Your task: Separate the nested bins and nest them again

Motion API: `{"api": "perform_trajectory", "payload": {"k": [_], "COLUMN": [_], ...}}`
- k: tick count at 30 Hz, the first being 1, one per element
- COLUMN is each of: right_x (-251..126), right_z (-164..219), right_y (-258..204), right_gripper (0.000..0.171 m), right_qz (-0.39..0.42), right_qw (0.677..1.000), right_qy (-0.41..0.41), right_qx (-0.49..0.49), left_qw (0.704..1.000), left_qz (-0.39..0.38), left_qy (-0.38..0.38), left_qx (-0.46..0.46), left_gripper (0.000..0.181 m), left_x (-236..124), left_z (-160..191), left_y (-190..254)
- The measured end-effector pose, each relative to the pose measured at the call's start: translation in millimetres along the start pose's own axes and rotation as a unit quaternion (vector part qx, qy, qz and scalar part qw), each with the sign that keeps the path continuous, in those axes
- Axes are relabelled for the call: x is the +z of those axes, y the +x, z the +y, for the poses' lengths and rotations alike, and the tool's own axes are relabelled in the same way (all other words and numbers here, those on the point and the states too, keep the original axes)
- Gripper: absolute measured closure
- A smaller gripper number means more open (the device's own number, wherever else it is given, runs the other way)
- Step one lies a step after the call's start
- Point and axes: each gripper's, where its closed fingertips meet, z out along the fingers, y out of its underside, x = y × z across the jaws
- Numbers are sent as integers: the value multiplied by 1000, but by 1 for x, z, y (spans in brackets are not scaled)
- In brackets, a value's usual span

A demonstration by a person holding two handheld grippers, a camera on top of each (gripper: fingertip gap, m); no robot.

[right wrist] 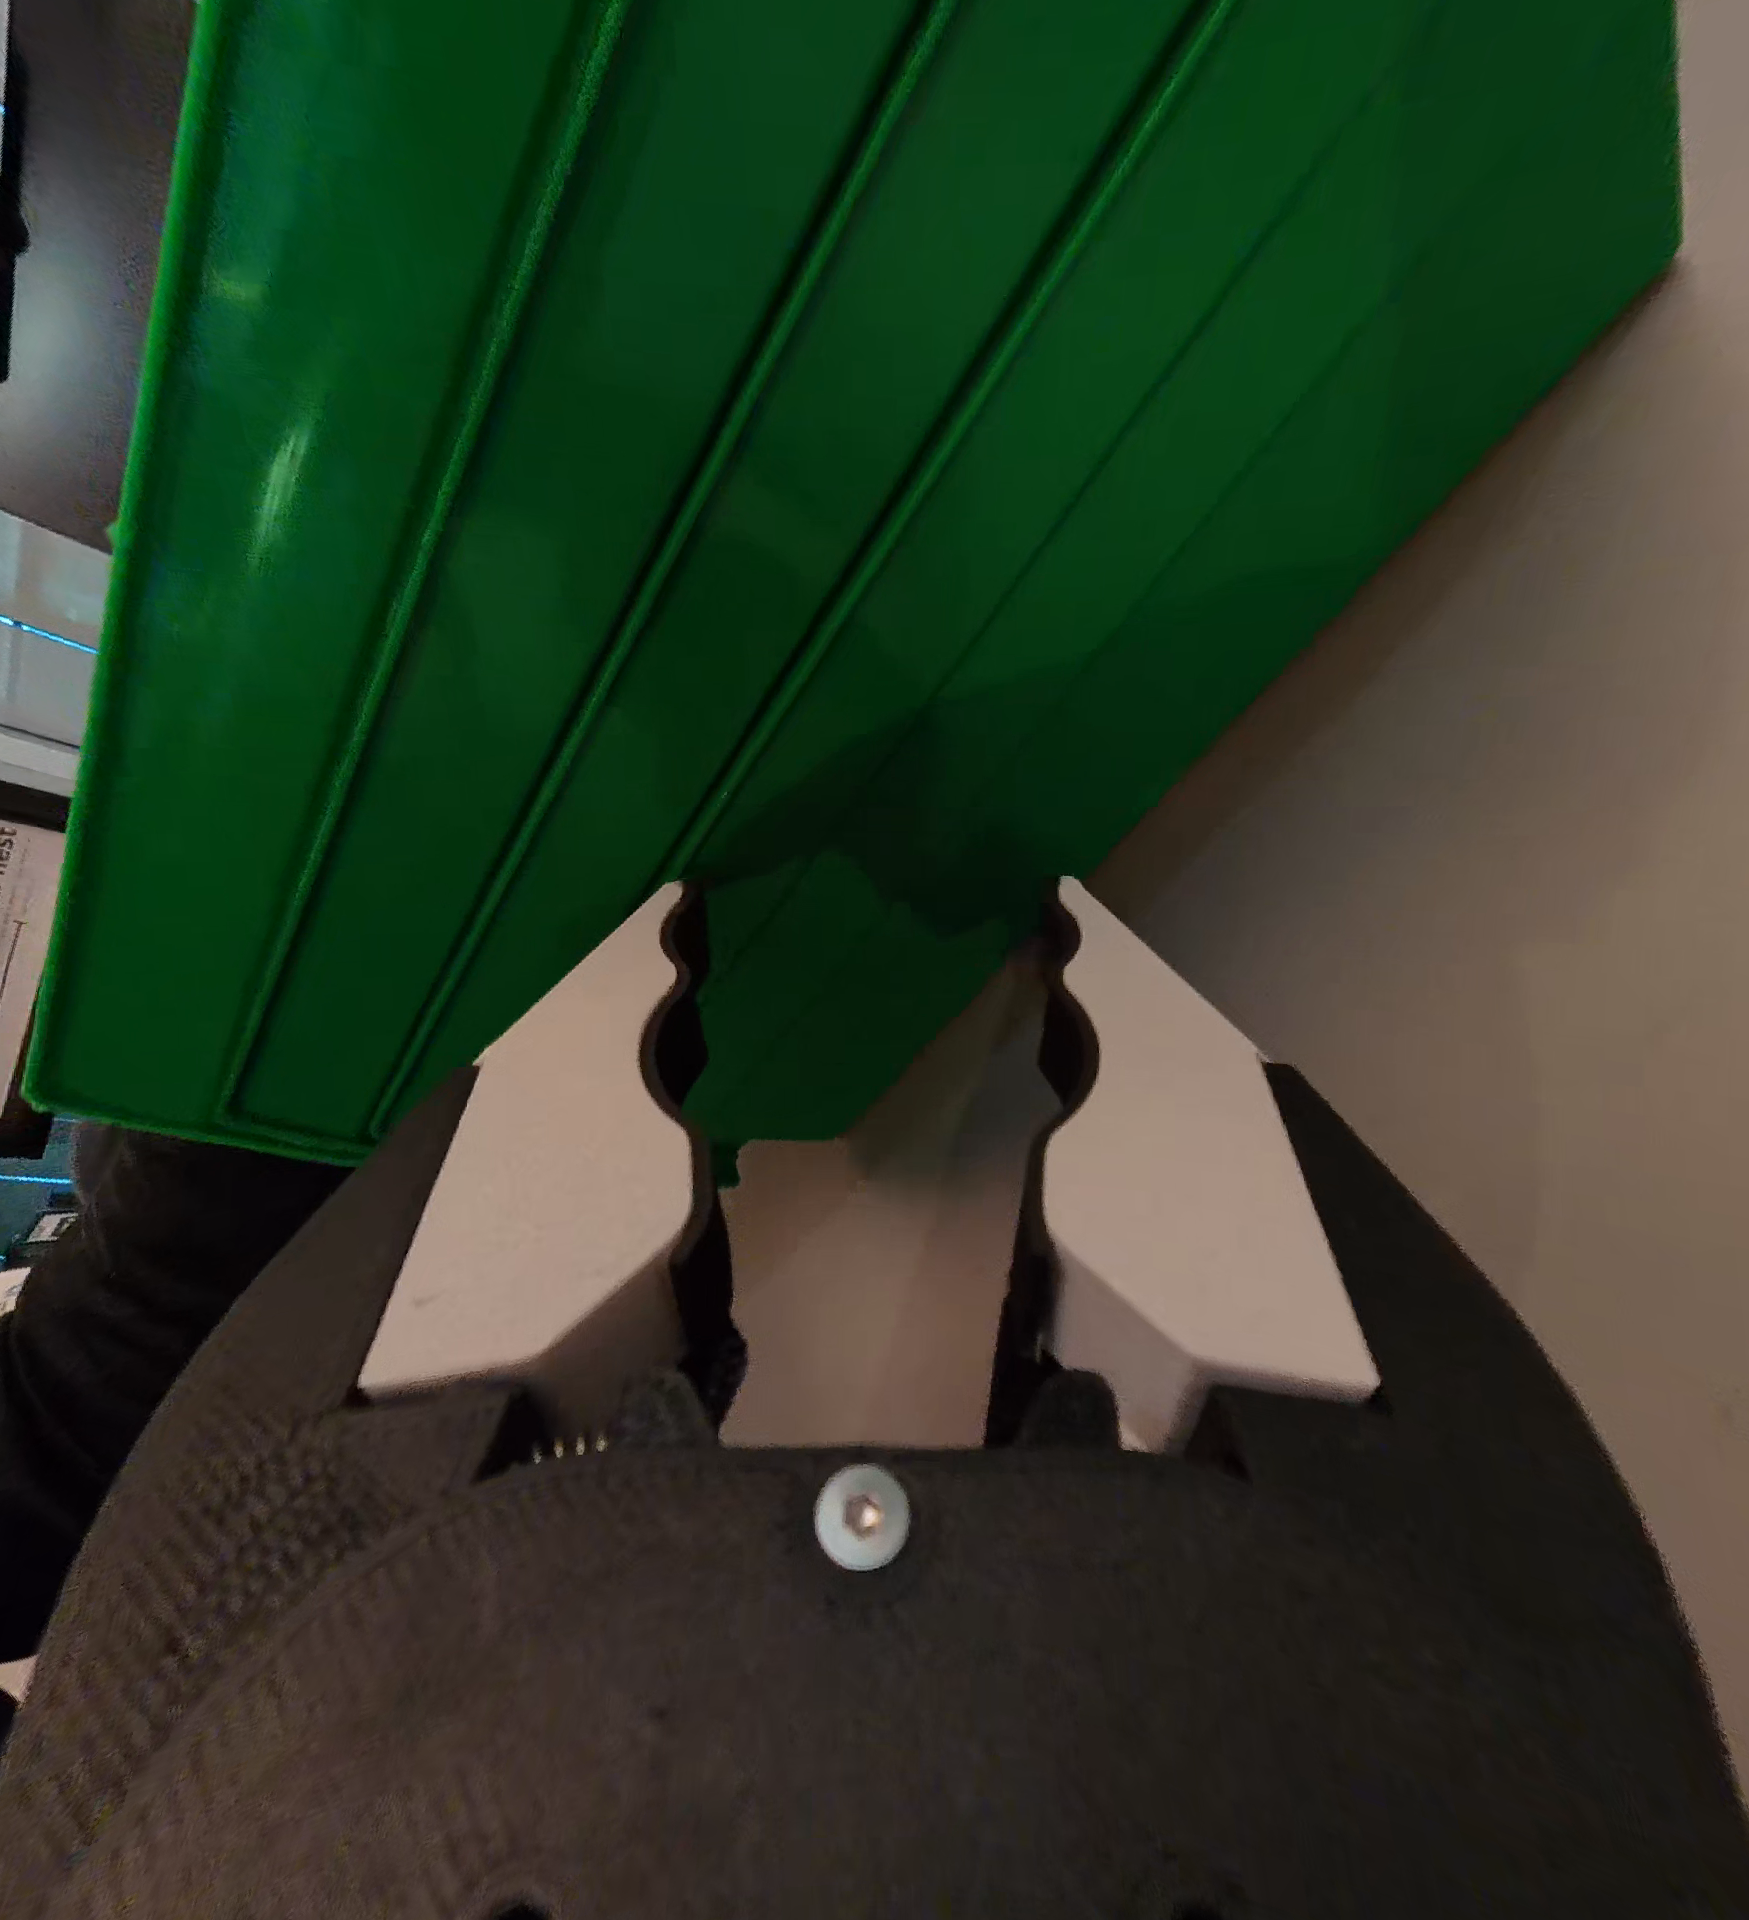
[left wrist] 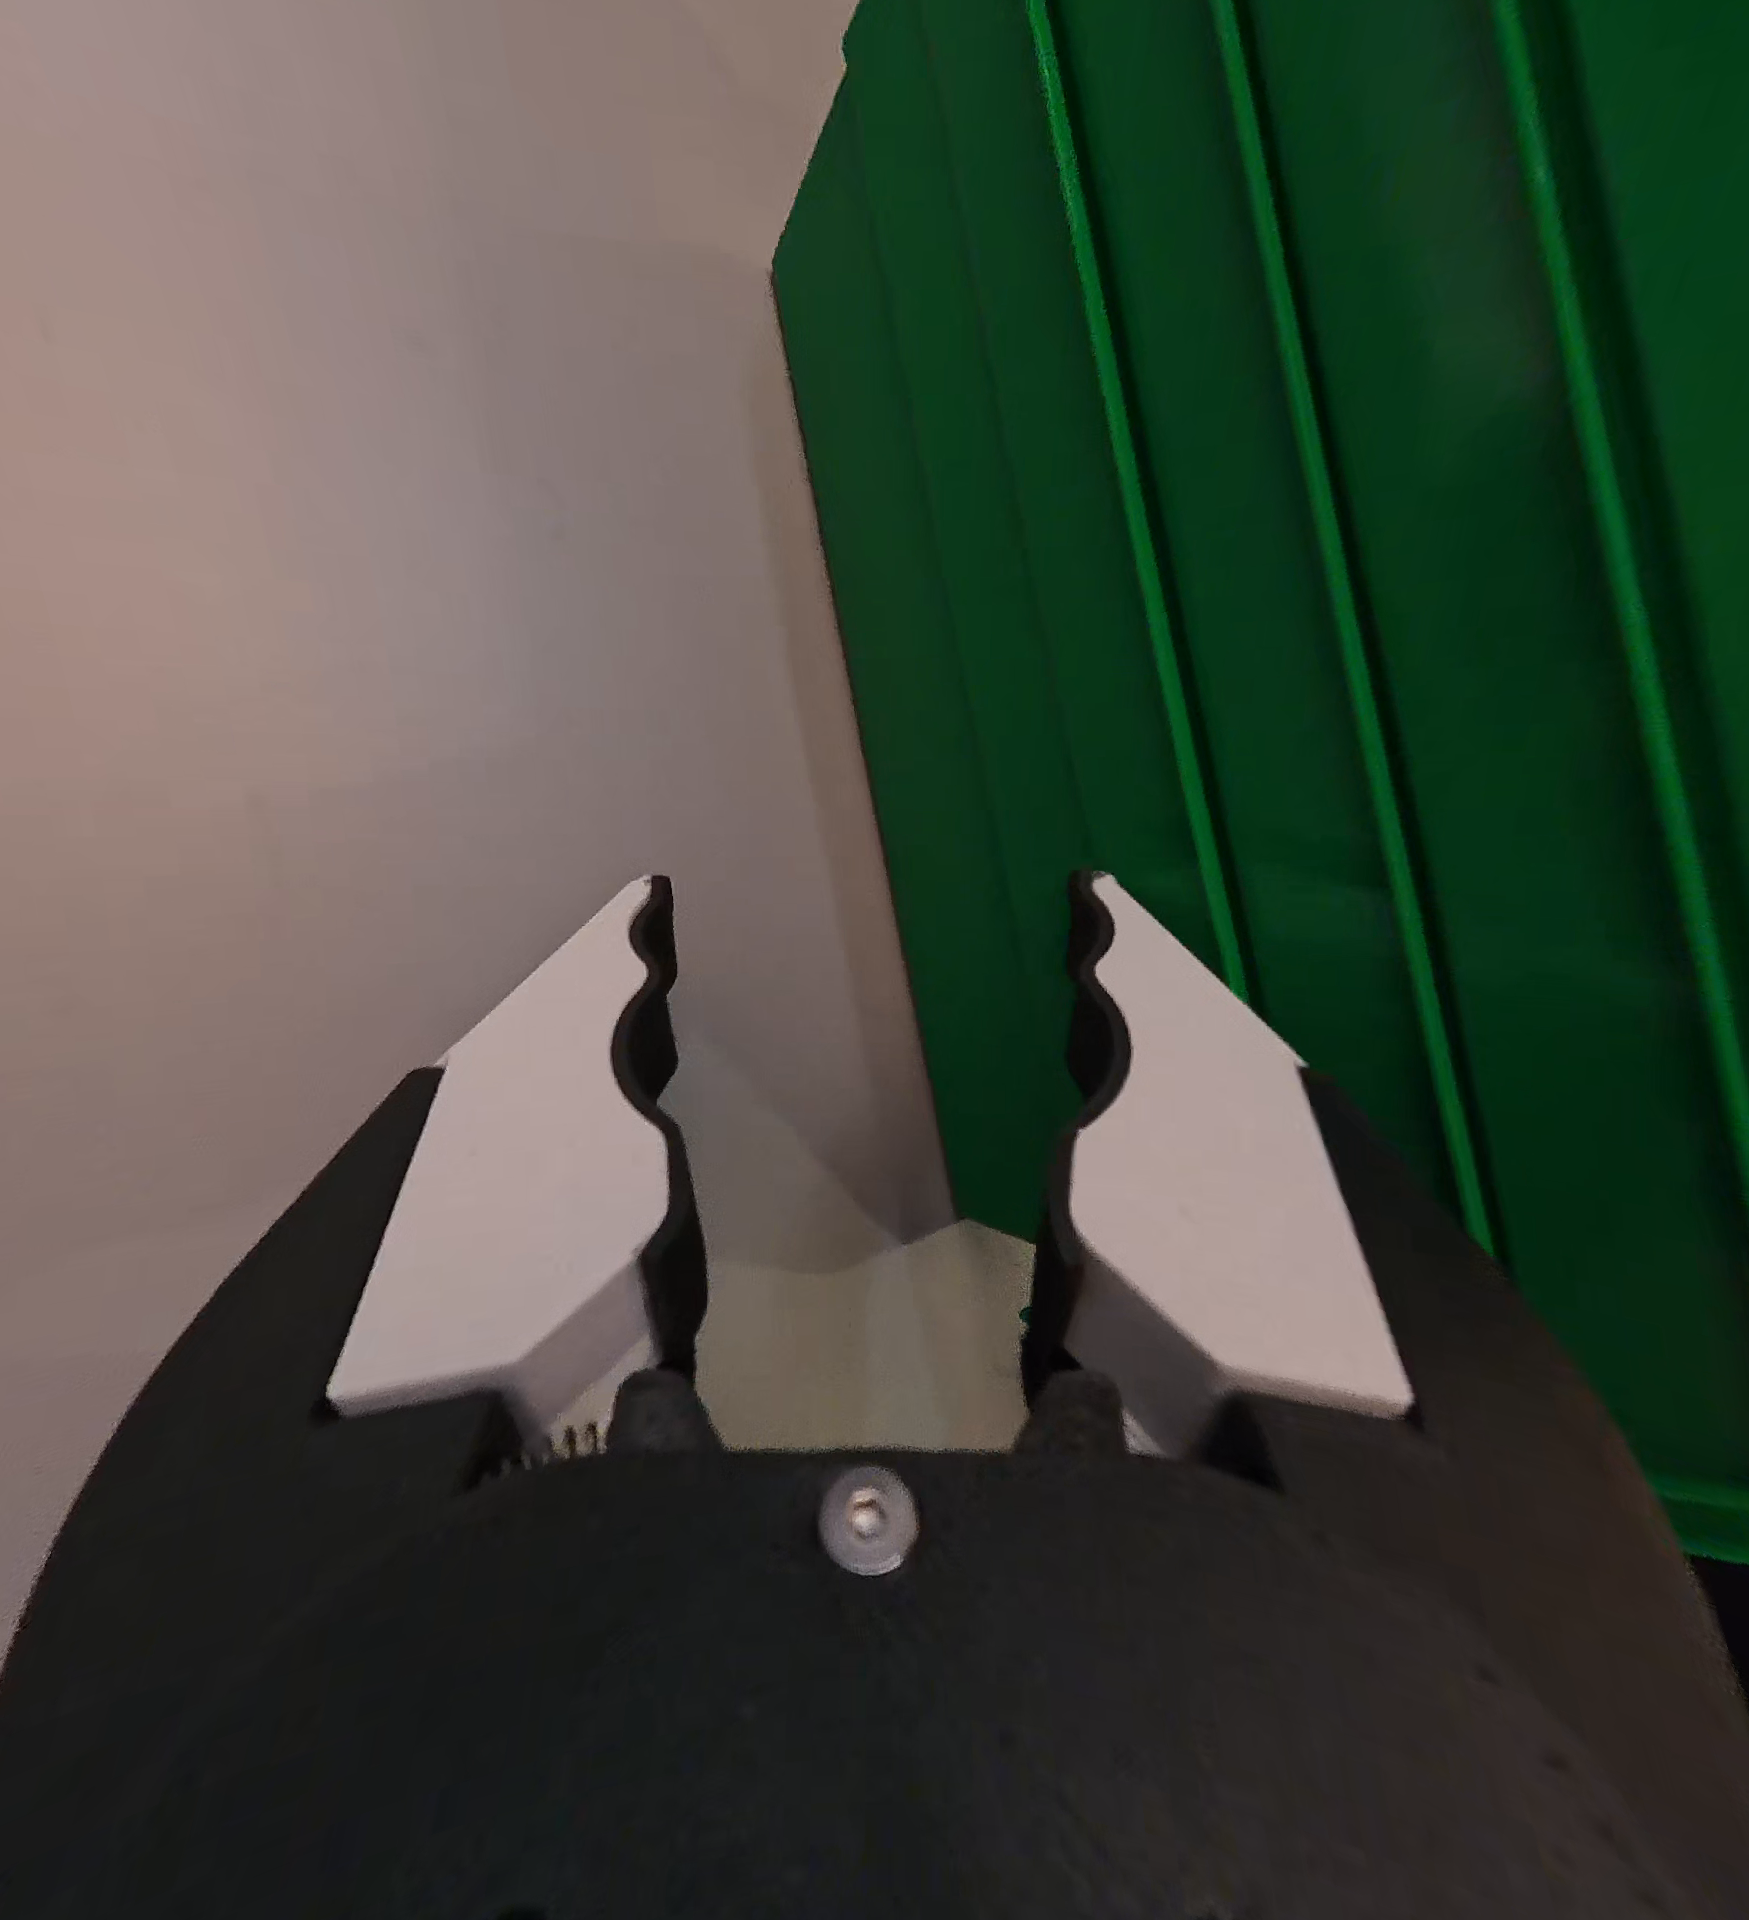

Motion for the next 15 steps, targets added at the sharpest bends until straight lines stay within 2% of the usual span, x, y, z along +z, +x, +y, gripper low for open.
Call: {"api": "perform_trajectory", "payload": {"k": [3,10,15], "right_x": [-4,5,12], "right_z": [6,10,15], "right_y": [-10,-25,-23], "right_gripper": [100,104,97], "right_qz": [-10,-12,-9], "right_qw": [1000,1000,1000], "right_qy": [3,2,-3], "right_qx": [-1,-12,-7], "left_qw": [1000,999,999], "left_qz": [-2,-26,-27], "left_qy": [2,21,29], "left_qx": [8,18,15], "left_gripper": [107,110,107], "left_x": [-2,-10,-15], "left_z": [-2,-12,-14], "left_y": [1,0,-4]}}
